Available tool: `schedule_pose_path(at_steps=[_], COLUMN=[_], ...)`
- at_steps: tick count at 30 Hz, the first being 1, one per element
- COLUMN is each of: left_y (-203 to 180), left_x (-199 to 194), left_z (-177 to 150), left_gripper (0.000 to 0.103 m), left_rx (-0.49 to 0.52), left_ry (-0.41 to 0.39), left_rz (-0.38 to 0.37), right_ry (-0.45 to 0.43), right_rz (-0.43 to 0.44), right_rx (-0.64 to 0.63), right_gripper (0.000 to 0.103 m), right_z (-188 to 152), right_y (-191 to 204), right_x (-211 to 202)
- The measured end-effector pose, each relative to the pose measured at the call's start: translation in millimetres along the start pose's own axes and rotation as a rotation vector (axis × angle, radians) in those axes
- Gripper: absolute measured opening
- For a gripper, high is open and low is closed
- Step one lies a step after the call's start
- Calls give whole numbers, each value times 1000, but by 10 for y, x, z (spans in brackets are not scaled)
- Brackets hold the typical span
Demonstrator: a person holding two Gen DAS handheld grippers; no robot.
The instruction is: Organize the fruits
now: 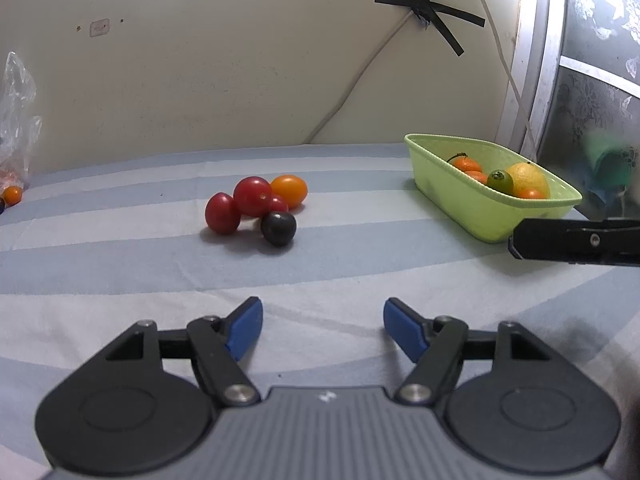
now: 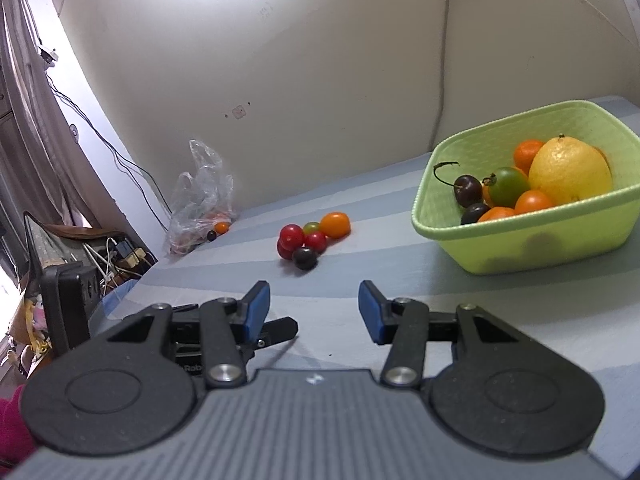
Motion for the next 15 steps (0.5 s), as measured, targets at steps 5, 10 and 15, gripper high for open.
schedule_pose_path(at_steps=[5, 10, 15], left_y=[43, 123, 88], left_x=[-16, -106, -165], left_z=[25, 75, 109], left_gripper=[69, 70, 70], left_rx=[-42, -111, -98], left_ry=[-4, -51, -81], left_rz=[-33, -57, -75], right_ry=[20, 20, 15], right_rz=[-21, -41, -126], right_rx=[19, 4, -53], right_gripper=[52, 52, 52], right_z=[-44, -56, -66], right_y=[-72, -85, -143], right_x=[56, 70, 105])
Point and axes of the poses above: each gripper's, at about its wrist camera, not at the fingertips, and x roughly the way its jaws point, y to its left, z to its top, the point moved 9 cm from there along x, roughly the way its jaws point, and after that the axes turned 15 degrees about -x, right-handed, at the moved point
